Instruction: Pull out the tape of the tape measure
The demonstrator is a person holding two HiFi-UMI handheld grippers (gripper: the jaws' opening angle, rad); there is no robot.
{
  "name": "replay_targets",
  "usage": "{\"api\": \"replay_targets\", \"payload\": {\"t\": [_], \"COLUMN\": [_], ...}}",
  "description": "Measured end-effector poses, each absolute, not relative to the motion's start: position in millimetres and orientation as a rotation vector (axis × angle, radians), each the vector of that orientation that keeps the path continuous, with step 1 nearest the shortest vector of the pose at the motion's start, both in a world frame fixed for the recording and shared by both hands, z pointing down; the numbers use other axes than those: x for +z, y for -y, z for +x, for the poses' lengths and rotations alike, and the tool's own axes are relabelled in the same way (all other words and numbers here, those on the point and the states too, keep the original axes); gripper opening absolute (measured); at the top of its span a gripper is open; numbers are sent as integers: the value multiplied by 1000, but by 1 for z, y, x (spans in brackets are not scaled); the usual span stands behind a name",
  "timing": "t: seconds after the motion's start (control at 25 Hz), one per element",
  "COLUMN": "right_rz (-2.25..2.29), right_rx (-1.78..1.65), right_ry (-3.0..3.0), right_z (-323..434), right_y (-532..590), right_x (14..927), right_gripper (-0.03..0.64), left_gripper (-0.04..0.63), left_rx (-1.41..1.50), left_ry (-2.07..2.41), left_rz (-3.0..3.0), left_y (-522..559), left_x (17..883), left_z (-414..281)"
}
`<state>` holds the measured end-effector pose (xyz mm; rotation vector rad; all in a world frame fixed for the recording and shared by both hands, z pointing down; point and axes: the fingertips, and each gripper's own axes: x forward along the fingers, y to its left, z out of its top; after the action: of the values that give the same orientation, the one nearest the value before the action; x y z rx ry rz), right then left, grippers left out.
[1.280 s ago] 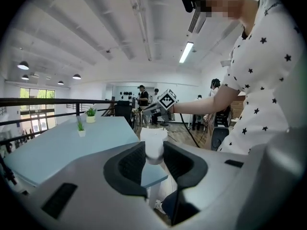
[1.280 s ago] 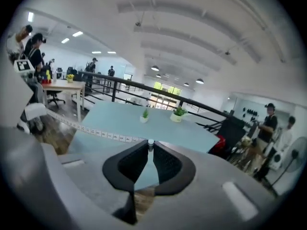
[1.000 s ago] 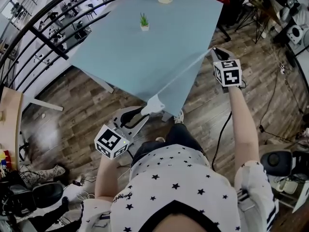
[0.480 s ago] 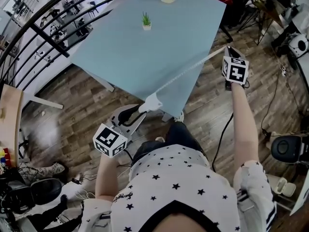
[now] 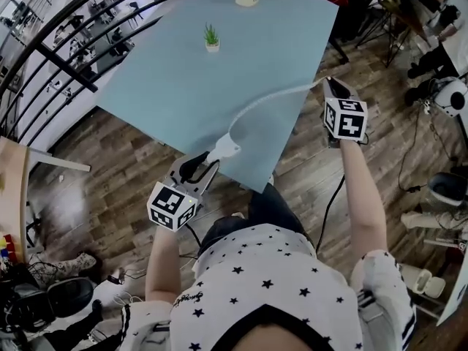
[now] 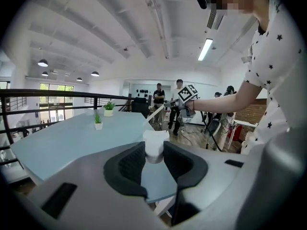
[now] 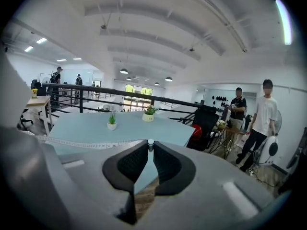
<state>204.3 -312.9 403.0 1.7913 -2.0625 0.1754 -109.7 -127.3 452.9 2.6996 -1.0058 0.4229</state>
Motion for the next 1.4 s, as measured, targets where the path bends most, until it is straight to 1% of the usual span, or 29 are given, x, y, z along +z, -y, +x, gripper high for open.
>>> {"api": "replay_targets", "payload": {"t": [0.44, 0.84, 1.4], "right_rz": [1558, 1371, 1150], "right_rx": [297, 401, 490], "right_ry": [2231, 2311, 2268], "right_z": [147, 93, 52], "right_y": [344, 369, 356], "right_x": [449, 496, 566], "right_gripper": [41, 41, 41], "left_gripper": [118, 118, 118], "left_rx": [454, 498, 599], "left_ry": [1191, 1300, 1274], "left_rz": [2586, 2463, 2392], "left_y": [223, 293, 331], "left_x": [494, 532, 570], "left_z": [-80, -71, -46]}}
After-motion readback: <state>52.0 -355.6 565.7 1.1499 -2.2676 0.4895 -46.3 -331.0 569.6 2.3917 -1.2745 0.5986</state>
